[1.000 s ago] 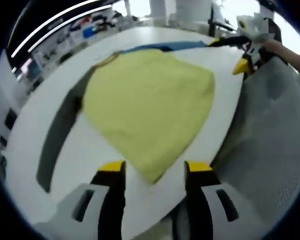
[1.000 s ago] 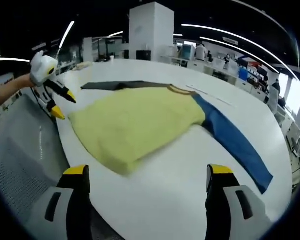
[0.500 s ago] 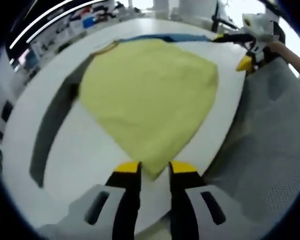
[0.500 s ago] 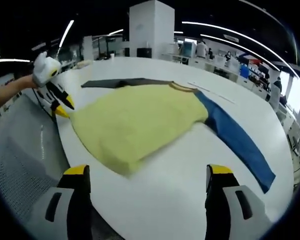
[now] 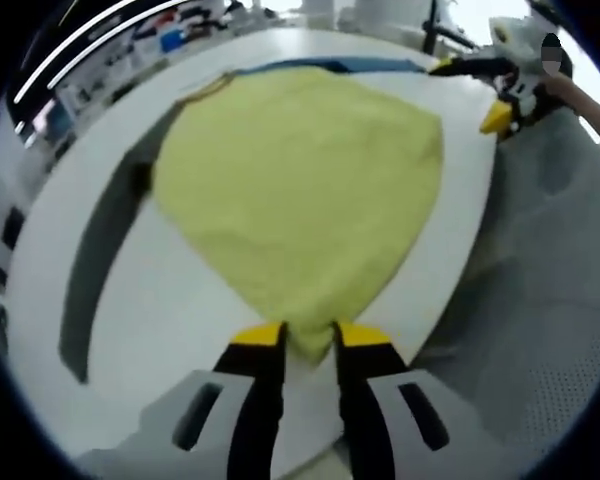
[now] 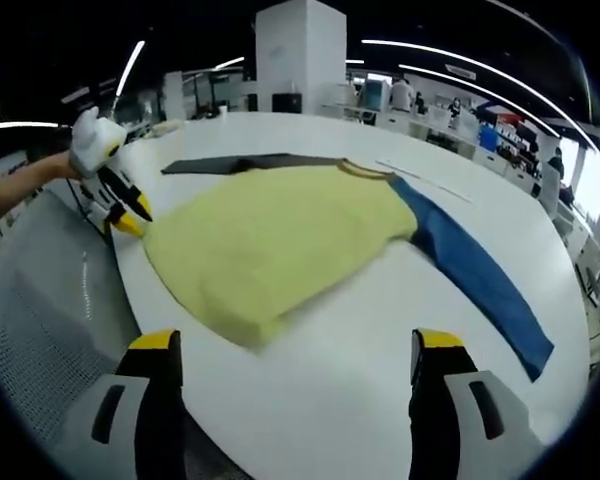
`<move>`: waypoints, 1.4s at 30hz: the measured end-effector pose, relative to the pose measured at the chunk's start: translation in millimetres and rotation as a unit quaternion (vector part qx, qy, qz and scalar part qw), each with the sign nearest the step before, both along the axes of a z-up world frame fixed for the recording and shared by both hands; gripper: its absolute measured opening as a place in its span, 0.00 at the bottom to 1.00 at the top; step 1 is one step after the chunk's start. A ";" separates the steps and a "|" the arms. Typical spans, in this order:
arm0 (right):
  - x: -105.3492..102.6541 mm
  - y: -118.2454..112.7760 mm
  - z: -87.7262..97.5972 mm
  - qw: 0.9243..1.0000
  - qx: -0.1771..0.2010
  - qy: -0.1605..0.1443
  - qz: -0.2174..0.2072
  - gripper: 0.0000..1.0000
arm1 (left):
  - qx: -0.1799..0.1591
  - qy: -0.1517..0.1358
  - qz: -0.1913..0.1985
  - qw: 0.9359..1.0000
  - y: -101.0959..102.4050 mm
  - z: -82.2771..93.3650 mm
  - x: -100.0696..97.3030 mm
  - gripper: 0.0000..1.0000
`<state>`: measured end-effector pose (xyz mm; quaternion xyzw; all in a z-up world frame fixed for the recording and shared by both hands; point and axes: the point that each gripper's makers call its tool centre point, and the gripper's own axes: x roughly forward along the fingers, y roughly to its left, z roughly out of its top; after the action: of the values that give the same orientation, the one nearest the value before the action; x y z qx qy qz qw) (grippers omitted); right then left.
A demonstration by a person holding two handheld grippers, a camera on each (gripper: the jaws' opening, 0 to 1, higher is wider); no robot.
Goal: Fold the garment on the visible template until the final outline fits inside the template.
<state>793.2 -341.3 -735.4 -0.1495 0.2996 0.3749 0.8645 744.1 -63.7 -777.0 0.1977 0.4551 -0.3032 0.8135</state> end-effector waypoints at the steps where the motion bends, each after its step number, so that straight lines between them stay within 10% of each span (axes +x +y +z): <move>1: -0.2 0.0 -0.7 1.000 -0.001 0.001 0.000 0.93 | 0.002 0.001 -0.002 1.000 -2.1 -0.4 0.3 0.10; 12: -1.8 -2.5 -3.0 1.000 0.006 0.005 -0.006 0.91 | 0.016 -0.005 0.001 1.000 -3.3 3.3 9.5 0.00; 22: -11.0 21.6 -9.0 0.999 0.006 0.024 0.029 0.75 | -0.072 -0.111 0.111 0.985 15.1 68.7 60.7 0.00; 42: -10.7 72.2 -26.5 0.993 -0.007 0.046 0.111 0.52 | -0.151 -0.229 0.129 0.953 -2.1 174.6 108.2 0.00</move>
<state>782.4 -269.1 -761.9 -0.1705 0.3235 0.4727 0.8017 852.3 -65.8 -602.4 0.0766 0.2269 -0.2077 0.9484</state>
